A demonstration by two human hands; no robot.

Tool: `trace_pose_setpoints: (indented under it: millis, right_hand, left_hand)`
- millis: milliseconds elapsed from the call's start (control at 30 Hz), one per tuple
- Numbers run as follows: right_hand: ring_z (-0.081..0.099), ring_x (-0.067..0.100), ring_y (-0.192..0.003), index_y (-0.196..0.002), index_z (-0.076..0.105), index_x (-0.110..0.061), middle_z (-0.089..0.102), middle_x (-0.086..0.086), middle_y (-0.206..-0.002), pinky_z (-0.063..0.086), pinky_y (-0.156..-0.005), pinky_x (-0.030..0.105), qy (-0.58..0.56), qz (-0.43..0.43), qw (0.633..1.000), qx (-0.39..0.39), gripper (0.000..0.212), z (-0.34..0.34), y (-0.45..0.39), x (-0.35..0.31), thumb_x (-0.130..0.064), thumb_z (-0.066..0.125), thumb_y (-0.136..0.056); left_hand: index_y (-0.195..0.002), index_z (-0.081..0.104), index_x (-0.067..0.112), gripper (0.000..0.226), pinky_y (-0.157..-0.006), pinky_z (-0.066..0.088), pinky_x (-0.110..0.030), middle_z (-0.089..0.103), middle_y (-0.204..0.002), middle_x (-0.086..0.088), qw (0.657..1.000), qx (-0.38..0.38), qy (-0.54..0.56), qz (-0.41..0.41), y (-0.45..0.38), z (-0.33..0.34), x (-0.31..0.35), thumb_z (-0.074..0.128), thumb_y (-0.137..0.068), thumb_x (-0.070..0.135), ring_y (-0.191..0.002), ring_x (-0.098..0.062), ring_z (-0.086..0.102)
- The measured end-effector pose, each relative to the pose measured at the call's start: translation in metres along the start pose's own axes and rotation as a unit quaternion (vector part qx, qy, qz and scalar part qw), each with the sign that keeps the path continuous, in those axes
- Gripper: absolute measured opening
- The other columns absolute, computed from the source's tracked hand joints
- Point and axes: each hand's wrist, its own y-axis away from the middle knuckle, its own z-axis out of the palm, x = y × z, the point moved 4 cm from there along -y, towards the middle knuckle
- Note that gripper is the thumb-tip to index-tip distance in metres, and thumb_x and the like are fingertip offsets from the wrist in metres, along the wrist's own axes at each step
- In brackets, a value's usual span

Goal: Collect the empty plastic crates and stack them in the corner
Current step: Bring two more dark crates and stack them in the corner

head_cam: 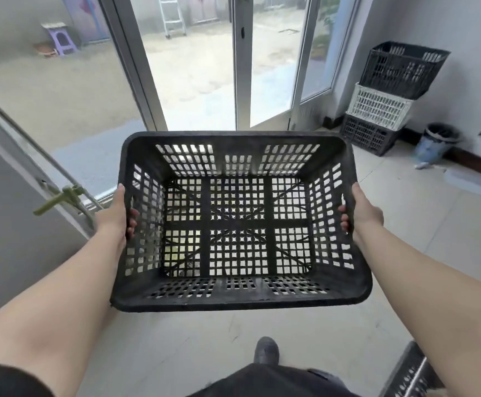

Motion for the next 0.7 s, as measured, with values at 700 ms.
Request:
trace_pose_setpoints:
  millis: [700]
  right_hand:
    - [0.04, 0.015, -0.041, -0.068, 0.063, -0.009, 0.059, 0.001, -0.057, 0.036, -0.043, 0.024, -0.039, -0.003, 0.993, 0.113, 0.053, 0.1, -0.302, -0.161, -0.061, 0.064, -0.076]
  left_hand:
    - [-0.063, 0.055, 0.009, 0.058, -0.046, 0.032, -0.027, 0.052, -0.061, -0.005, 0.995, -0.101, -0.025, 0.002, -0.197, 0.377, 0.152, 0.052, -0.081, 0.064, -0.047, -0.016, 0.04]
